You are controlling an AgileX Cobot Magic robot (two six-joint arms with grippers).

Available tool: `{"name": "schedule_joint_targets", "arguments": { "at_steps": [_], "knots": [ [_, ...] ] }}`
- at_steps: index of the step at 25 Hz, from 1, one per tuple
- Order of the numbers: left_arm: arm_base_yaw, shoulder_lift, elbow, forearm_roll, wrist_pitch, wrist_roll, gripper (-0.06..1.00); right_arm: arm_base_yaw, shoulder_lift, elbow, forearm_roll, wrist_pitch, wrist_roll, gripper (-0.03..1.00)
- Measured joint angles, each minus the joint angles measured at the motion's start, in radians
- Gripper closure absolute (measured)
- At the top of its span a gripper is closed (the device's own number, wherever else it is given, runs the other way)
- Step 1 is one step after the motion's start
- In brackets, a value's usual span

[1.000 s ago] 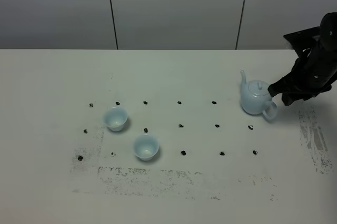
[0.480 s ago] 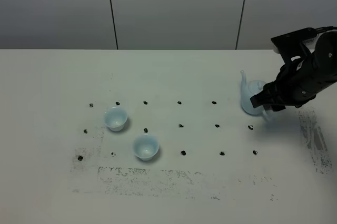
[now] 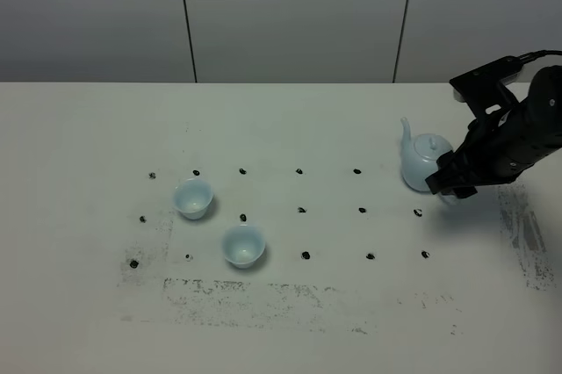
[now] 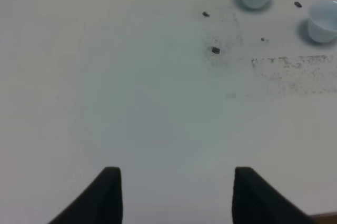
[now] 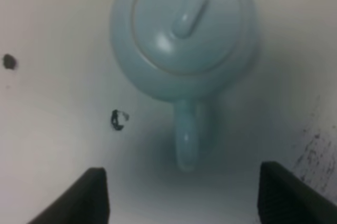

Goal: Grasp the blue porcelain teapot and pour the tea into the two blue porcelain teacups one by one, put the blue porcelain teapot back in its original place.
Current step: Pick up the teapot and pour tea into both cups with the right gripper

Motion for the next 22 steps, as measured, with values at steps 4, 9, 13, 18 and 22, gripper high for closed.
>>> {"name": "schedule_joint_targets", "arguments": {
  "at_steps": [4, 9, 13, 18, 22],
  "knots": [
    [0.000, 0.000, 0.000, 0.000, 0.000, 0.000, 0.45, -0.041, 0.002, 0.000, 0.059, 0.000, -0.098, 0.39],
    [0.000, 0.000, 0.000, 0.000, 0.000, 0.000, 0.45, -0.060, 0.067, -0.072, 0.107, 0.041, -0.124, 0.39],
    [0.000, 0.000, 0.000, 0.000, 0.000, 0.000, 0.45, -0.060, 0.132, -0.144, 0.118, 0.076, -0.127, 0.40],
    [0.000, 0.000, 0.000, 0.000, 0.000, 0.001, 0.45, -0.060, 0.178, -0.173, 0.125, 0.084, -0.129, 0.41],
    [0.000, 0.000, 0.000, 0.000, 0.000, 0.001, 0.45, -0.060, 0.199, -0.173, 0.128, 0.083, -0.129, 0.43]
  ]
}}
